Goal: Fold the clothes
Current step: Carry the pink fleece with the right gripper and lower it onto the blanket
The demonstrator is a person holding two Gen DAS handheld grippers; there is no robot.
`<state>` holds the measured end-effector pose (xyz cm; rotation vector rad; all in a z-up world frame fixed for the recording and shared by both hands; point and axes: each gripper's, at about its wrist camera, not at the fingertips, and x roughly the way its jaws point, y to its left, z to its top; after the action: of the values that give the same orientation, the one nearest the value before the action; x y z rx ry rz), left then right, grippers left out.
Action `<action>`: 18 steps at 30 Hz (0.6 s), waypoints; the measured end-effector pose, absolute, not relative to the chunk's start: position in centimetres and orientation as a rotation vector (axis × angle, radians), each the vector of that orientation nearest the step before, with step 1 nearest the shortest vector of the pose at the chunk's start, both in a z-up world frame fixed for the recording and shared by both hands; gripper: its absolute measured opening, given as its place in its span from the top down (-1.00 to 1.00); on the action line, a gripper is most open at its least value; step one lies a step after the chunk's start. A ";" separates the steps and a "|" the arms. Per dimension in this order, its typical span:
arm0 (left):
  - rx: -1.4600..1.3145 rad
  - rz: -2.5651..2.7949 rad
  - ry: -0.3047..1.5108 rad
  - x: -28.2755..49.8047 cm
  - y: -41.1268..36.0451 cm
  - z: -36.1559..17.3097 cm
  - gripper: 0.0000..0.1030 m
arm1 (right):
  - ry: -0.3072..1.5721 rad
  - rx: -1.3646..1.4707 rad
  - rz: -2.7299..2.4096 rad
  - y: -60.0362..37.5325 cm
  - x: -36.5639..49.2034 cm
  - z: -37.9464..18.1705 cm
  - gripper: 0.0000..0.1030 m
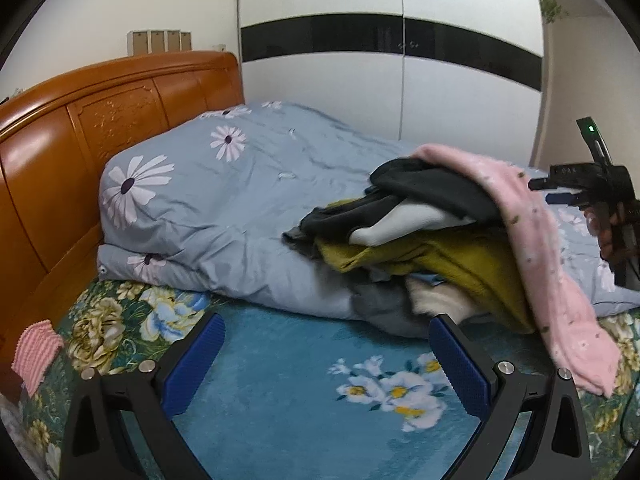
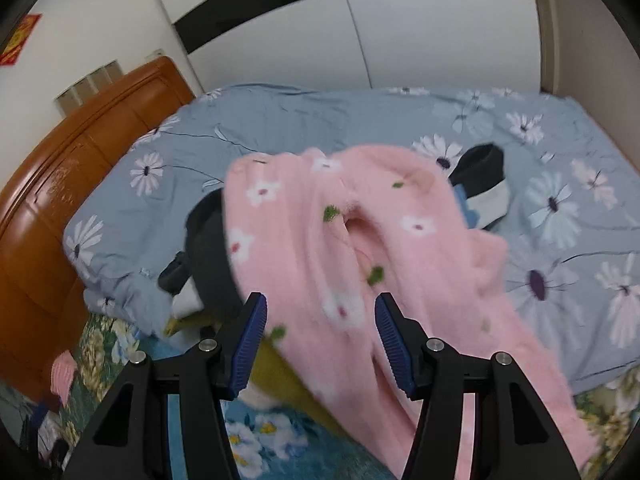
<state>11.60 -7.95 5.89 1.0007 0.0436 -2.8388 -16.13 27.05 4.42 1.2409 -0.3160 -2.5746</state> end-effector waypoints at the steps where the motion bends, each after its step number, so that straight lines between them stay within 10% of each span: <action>1: 1.010 -2.829 0.036 11.3 -8.2 5.6 -1.00 | -0.352 1.252 -2.568 27.0 -17.1 3.6 -0.12; 10: 1.098 -2.774 0.030 9.5 -9.4 4.0 -1.00 | -0.626 1.200 -2.438 26.2 -21.7 2.9 -0.10; 14: 1.072 -2.776 -0.003 10.0 -8.7 4.7 -1.00 | -0.821 1.249 -2.447 26.8 -23.2 2.5 0.81; 18: 1.047 -2.784 0.011 11.3 -9.0 5.8 -1.00 | -0.934 1.225 -2.499 27.8 -22.5 4.8 0.85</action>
<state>11.25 -8.98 5.78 1.0468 0.0106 -2.7844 -22.52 27.79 4.78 1.2249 -0.9340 -2.4993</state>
